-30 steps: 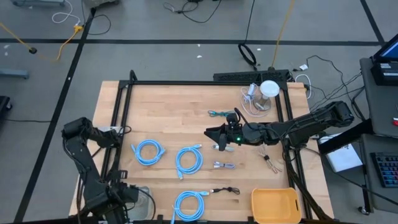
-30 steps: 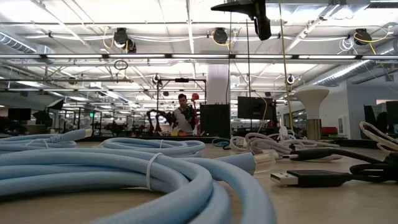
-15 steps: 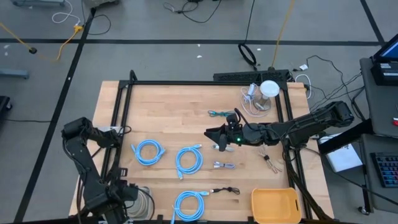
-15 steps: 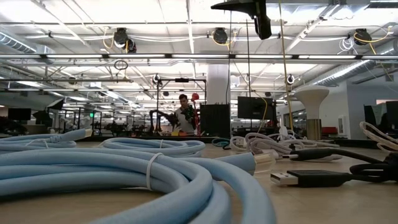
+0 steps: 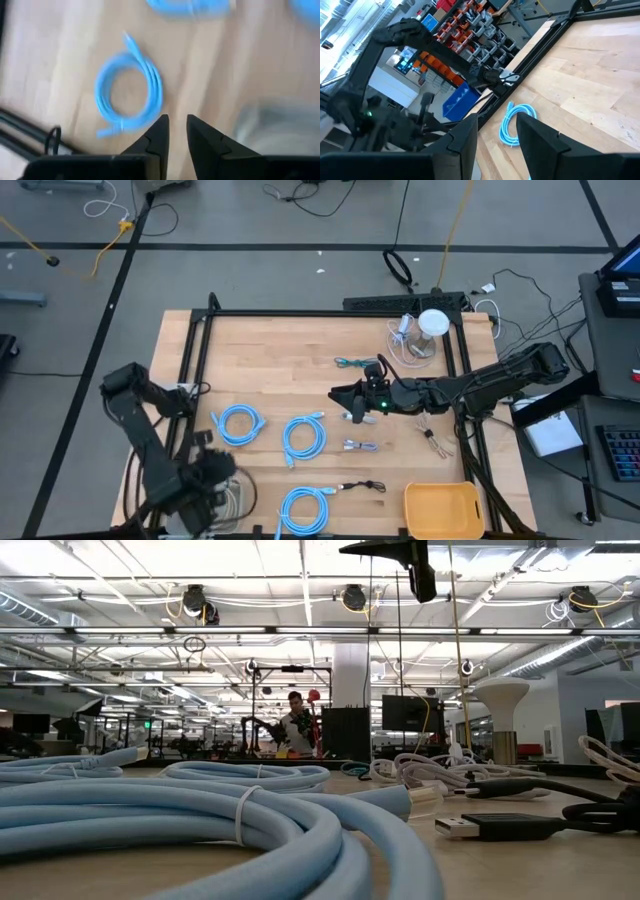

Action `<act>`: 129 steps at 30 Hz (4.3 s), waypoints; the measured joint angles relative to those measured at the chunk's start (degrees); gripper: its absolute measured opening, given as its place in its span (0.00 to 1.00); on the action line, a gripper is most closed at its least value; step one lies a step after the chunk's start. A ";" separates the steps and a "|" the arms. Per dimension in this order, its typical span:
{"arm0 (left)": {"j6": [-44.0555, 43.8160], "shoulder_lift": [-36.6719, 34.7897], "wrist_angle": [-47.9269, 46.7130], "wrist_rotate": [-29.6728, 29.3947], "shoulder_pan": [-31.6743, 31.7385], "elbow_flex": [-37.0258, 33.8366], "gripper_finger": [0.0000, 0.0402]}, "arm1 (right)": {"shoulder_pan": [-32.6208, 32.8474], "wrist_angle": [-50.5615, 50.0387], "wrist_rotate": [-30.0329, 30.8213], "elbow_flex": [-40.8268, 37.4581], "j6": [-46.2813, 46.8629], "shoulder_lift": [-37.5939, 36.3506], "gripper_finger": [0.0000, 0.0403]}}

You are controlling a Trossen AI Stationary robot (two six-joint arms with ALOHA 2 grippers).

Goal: Pick & Place USB Port
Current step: Put the blue patterned charger cable into the yellow bin

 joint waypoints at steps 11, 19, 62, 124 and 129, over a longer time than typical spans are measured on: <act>-9.41 -23.91 3.24 -34.71 14.97 0.00 0.06 | 2.27 4.13 -0.18 0.01 -5.75 -0.37 0.32; 26.12 -31.67 25.46 -31.23 26.31 0.02 0.06 | 3.98 -21.05 5.27 5.40 -20.65 -4.45 0.32; 37.53 -20.63 35.09 -10.50 44.46 0.02 0.06 | -31.17 -34.33 -19.21 1.89 -63.33 19.48 0.32; 36.53 -20.63 28.49 -10.07 44.29 0.02 0.06 | 9.34 -85.41 -11.51 11.72 -14.46 -13.93 0.05; 37.69 -20.61 28.50 -8.26 45.18 0.02 0.06 | 22.20 -86.29 -9.82 11.74 -2.92 -11.32 0.05</act>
